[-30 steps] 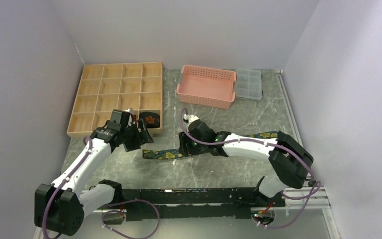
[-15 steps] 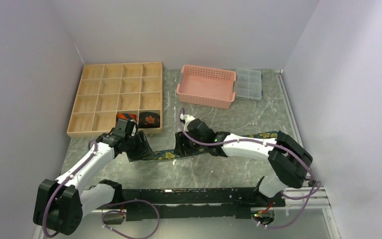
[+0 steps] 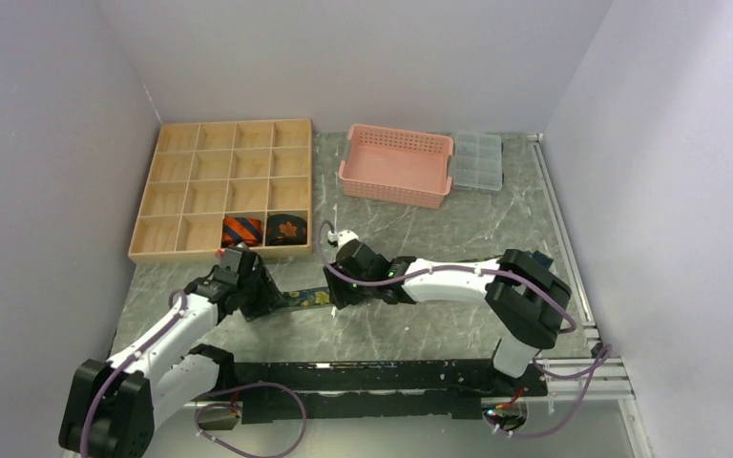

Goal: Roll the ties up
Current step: Roll the tie at the center of the board.

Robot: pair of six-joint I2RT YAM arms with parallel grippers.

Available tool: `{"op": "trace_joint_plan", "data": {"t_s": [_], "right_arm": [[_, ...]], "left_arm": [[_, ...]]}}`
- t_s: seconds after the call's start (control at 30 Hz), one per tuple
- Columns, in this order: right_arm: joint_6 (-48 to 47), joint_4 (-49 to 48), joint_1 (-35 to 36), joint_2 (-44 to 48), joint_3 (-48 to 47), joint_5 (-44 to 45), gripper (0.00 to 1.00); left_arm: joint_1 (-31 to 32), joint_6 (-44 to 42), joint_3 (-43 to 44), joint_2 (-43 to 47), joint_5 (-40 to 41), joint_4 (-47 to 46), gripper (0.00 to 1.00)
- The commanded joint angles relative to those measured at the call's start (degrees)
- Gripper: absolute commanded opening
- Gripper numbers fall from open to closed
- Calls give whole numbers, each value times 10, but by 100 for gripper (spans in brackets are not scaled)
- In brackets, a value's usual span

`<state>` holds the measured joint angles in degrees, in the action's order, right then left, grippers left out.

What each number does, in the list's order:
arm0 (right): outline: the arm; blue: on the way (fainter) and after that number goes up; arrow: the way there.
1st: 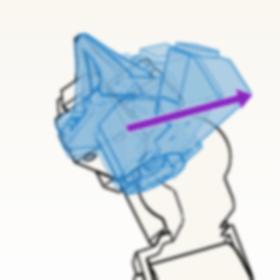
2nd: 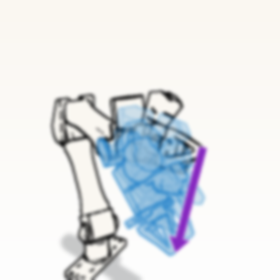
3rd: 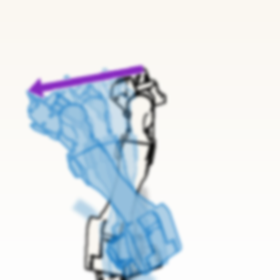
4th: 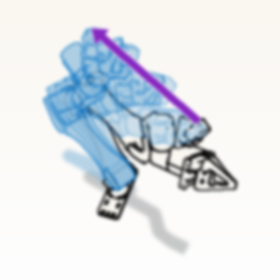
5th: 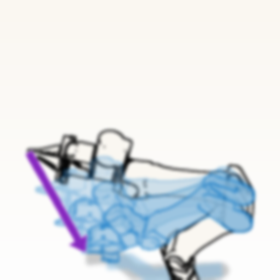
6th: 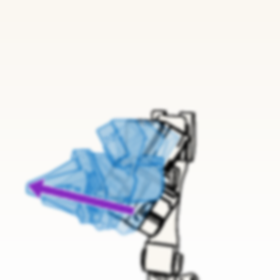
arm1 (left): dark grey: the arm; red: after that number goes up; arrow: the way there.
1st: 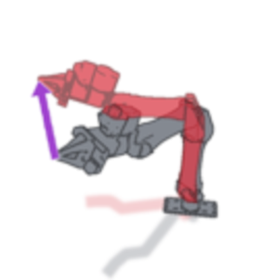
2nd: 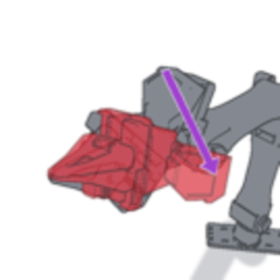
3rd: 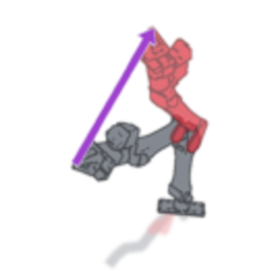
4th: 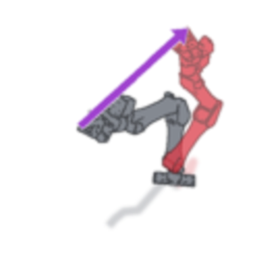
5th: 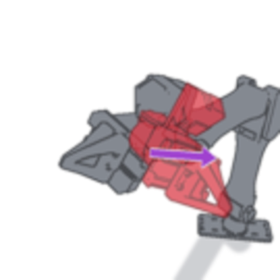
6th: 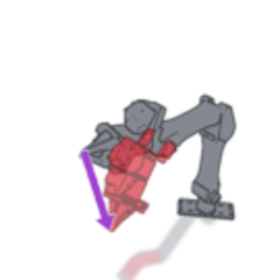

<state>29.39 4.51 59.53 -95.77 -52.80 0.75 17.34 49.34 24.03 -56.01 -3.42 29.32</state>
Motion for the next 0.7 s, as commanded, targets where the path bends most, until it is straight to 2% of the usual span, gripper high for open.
{"op": "trace_joint_plan", "data": {"t_s": [0.0, 0.1, 0.23, 0.5, 0.67], "right_arm": [[-8, 21, 20, -21, -54, 50, 52], [5, 38, 17, -46, -71, 67, 52], [20, 37, -10, -62, -67, 65, 51], [20, 5, -16, -37, -30, 50, 52], [19, -8, -16, -8, -10, 44, 52]], "left_arm": [[1, 19, -13, 24, 33, -10, 58], [1, 20, 3, 35, 33, 12, 59], [1, 12, 41, 70, 91, 78, 65], [1, -17, 55, 4, 67, 52, 71], [-2, -42, 46, -13, 49, 7, 65]]}}
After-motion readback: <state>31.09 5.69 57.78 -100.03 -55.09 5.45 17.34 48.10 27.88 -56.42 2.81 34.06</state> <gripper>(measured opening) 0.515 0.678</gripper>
